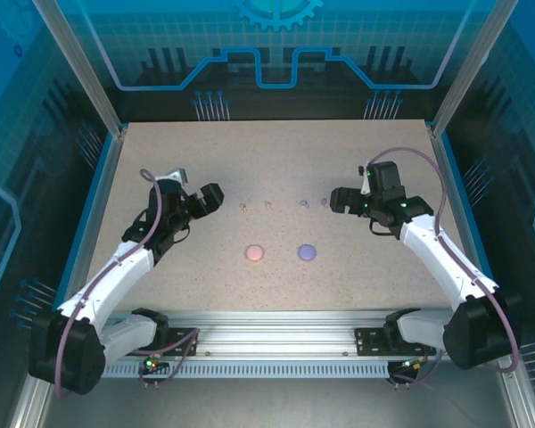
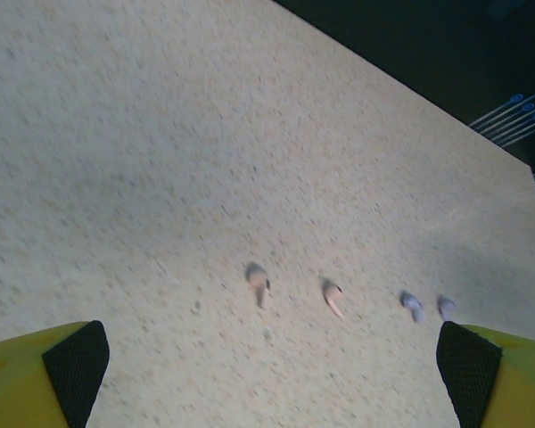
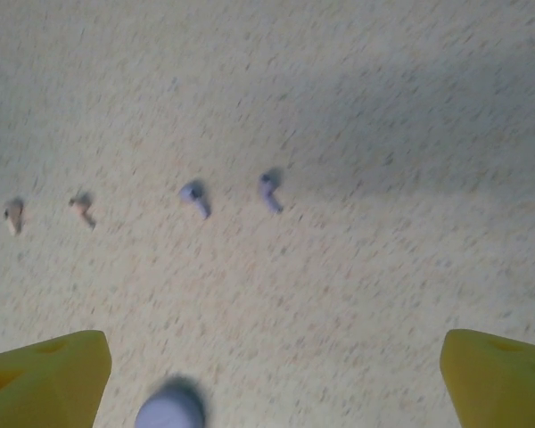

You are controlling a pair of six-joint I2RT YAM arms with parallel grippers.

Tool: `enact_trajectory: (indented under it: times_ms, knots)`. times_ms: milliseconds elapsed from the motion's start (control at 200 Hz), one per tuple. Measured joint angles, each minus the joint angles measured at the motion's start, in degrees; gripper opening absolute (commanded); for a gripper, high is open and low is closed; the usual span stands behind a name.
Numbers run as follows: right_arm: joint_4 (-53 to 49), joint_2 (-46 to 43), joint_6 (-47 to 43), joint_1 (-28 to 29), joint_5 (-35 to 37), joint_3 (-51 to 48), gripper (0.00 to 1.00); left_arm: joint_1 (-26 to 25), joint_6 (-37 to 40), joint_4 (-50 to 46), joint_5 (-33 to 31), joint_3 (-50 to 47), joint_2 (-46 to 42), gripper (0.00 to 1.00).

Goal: Insert the wireless bluetooth earbuds into the charging case

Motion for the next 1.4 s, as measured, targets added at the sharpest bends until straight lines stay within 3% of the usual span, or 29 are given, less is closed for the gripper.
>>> enact_trajectory:
  times_ms: [225,370,535,765,1396]
  knots:
    - [-8.07,4.15,2.97,10.12,1.66,1.09,0.93,-4.72,-8.13,-0.37,1.79,-2.38,0.70,0.99]
    - [-10.36,10.47,3.37,17.03,3.02,2.62,0.91,-5.97,-11.34,-0.79,2.32,-3.19,1.22,0.99]
    - [-11.96,19.61,1.29,21.11,3.04,5.95,0.86,-6.45,-12.37,-0.94,3.45,-3.08,2.67,0.99]
    - [-12.90,29.35,-1.42,23.21,4.20,9.44,0.81,-6.51,-12.35,-1.77,4.79,-1.64,4.22,0.99]
    - [-12.22,33.55,-2.67,23.21,4.59,10.05,0.72,-6.51,-12.33,-1.81,6.91,-0.46,5.49,0.99]
